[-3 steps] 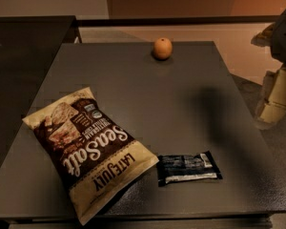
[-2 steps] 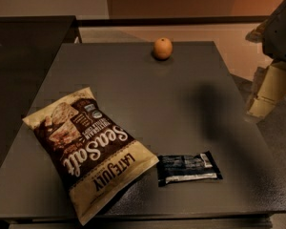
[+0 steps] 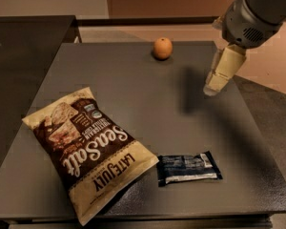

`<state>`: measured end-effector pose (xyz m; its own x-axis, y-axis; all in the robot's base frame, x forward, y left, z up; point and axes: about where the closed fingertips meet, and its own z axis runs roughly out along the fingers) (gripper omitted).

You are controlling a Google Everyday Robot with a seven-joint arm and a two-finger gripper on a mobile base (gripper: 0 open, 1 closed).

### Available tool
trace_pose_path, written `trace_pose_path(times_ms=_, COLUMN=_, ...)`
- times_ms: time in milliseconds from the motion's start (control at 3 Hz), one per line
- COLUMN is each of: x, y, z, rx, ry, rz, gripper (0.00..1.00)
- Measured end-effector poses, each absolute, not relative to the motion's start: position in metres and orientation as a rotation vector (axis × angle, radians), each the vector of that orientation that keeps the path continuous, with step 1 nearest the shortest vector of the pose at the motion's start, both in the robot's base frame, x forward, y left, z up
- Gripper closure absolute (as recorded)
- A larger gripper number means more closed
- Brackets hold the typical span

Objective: Move orange near brown chip bag

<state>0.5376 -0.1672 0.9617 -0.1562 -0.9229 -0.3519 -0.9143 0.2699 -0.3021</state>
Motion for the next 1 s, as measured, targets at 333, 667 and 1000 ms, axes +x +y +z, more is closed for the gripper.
trace_pose_path(times_ms=333, x=0.589, y=-0.149, z=0.956, rx=-1.614, ry=2.022, rz=0.029, gripper=0.0)
trace_pose_path(times_ms=667, x=0.631, y=-0.135, z=0.949, rx=-1.554, ry=1.997, rz=0.075, gripper=0.0)
trace_pose_path(times_ms=1000, x=0.667, y=-0.125, z=0.941, rx=-1.481, ry=1.99, rz=0.126, gripper=0.0)
